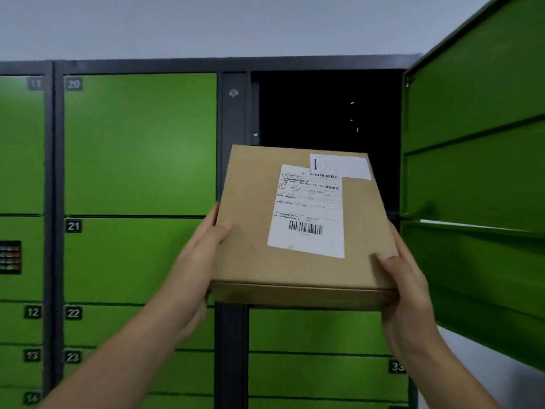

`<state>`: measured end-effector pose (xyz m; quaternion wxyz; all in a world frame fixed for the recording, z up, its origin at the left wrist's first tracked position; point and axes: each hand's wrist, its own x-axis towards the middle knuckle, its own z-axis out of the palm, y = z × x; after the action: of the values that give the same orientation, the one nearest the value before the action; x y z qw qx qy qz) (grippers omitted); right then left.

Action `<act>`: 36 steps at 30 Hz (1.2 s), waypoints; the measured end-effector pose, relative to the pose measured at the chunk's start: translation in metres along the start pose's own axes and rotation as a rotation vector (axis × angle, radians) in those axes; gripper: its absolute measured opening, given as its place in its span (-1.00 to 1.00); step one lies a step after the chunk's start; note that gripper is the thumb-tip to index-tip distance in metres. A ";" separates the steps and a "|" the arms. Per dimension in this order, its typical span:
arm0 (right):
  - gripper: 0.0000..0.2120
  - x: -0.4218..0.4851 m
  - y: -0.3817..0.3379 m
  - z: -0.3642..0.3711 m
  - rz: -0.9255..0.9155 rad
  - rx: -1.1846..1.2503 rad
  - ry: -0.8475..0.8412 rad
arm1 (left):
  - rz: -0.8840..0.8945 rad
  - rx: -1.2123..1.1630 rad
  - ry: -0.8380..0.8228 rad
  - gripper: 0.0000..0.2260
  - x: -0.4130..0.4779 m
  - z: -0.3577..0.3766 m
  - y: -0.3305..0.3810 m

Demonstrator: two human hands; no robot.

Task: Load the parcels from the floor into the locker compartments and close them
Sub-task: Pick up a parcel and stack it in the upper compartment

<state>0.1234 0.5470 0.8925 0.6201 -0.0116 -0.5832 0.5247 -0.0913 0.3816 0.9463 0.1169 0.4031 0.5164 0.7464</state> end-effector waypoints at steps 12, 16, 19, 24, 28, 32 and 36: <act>0.00 0.113 0.002 -0.038 -0.027 -0.290 -0.196 | 0.043 -0.152 -0.027 -0.75 0.112 0.082 0.020; -0.05 0.150 0.016 -0.037 -0.055 -0.207 -0.121 | 0.070 -0.138 -0.072 -0.76 0.143 0.095 0.018; -0.14 0.177 0.024 -0.030 -0.089 -0.184 -0.065 | 0.058 -0.104 -0.057 -0.76 0.170 0.102 0.019; -0.24 0.241 0.039 -0.020 -0.088 -0.088 0.050 | 0.213 0.049 -0.076 -0.70 0.214 0.124 0.029; -0.32 0.293 0.052 -0.014 -0.105 -0.065 0.110 | 0.445 0.313 -0.126 -0.28 0.246 0.136 0.040; -0.39 0.340 0.060 -0.005 -0.153 -0.079 0.132 | 0.511 0.482 -0.102 -0.05 0.283 0.140 0.055; -0.37 0.380 0.072 0.002 -0.160 -0.086 0.112 | 0.490 0.565 -0.022 -0.01 0.316 0.147 0.064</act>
<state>-0.0121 0.8306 1.1182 0.6906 -0.0206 -0.5686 0.4465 -0.1738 0.6399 1.1741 -0.1753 0.5391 0.5891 0.5759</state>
